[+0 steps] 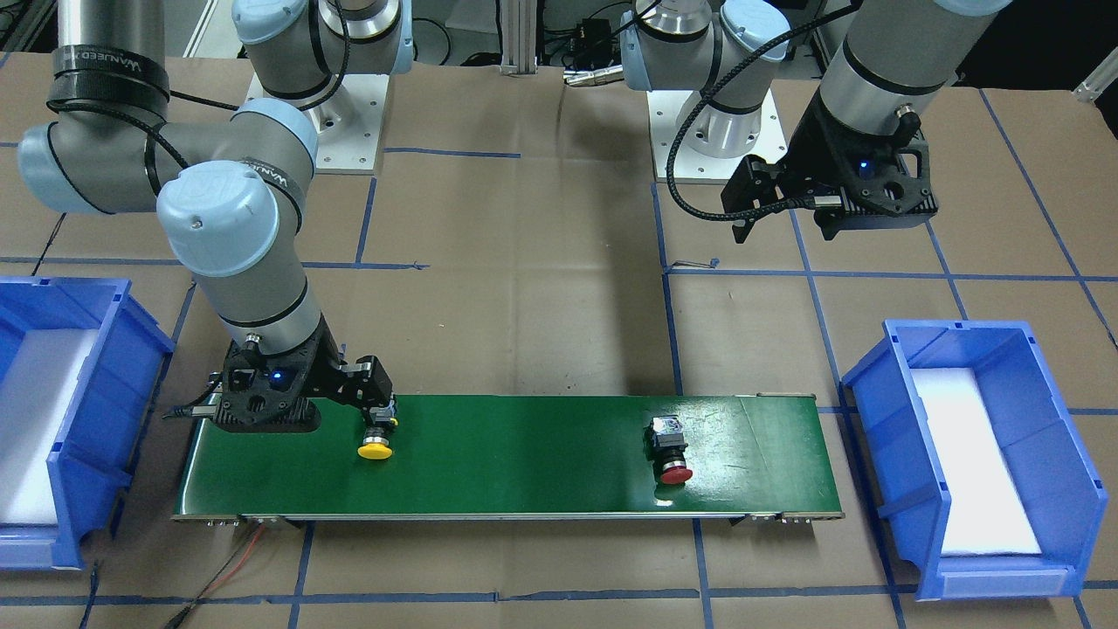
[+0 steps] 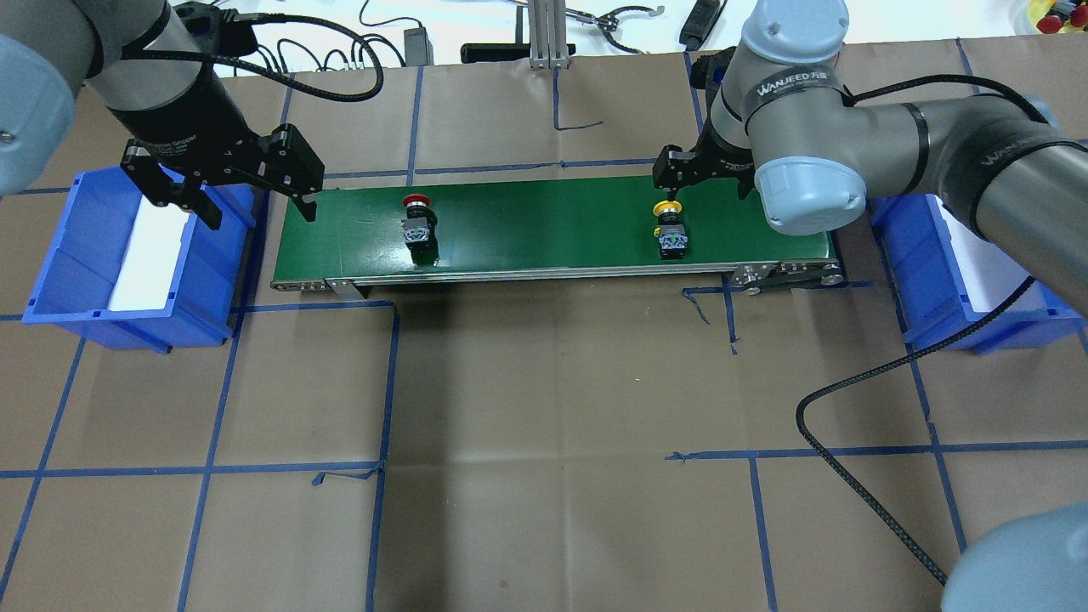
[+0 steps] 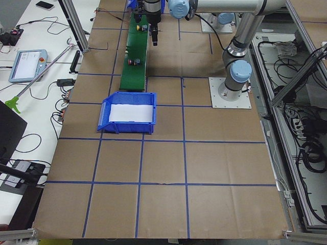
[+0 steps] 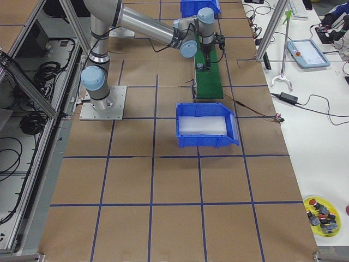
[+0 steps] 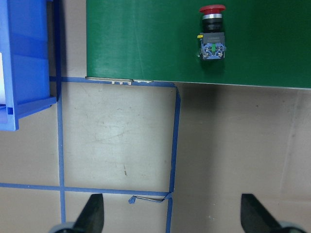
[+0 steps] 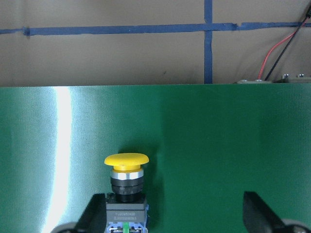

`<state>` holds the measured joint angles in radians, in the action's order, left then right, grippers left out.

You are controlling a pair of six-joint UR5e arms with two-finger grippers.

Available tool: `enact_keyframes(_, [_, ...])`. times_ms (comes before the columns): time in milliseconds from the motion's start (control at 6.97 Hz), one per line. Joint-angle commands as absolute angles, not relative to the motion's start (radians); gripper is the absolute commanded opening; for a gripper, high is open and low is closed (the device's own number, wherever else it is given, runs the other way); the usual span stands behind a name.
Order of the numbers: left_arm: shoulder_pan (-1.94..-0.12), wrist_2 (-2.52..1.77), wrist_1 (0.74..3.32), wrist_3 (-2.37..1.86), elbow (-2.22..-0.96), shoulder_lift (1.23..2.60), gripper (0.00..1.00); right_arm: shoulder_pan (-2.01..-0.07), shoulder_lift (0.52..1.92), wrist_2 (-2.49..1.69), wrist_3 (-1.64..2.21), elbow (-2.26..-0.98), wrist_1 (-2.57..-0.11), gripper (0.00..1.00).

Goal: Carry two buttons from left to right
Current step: 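Grasp the yellow button on the belt with the right gripper and lift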

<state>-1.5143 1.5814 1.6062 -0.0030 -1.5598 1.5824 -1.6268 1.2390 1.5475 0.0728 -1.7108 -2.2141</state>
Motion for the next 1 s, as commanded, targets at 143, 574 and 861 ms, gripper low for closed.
enact_keyframes(143, [-1.513, 1.58, 1.605, -0.005, -1.549, 1.589, 1.0, -1.628, 1.21, 1.554, 0.1, -1.732, -2.217, 1.0])
enact_keyframes(574, [-1.513, 1.58, 1.605, -0.005, -1.552, 1.589, 1.0, -1.626, 1.141, 1.552, 0.1, -1.738, -2.215, 0.92])
enact_keyframes(861, [-1.513, 1.58, 1.603, -0.005, -1.552, 1.588, 1.0, -1.615, 1.158, 1.555, 0.094, -1.703, -2.078, 0.06])
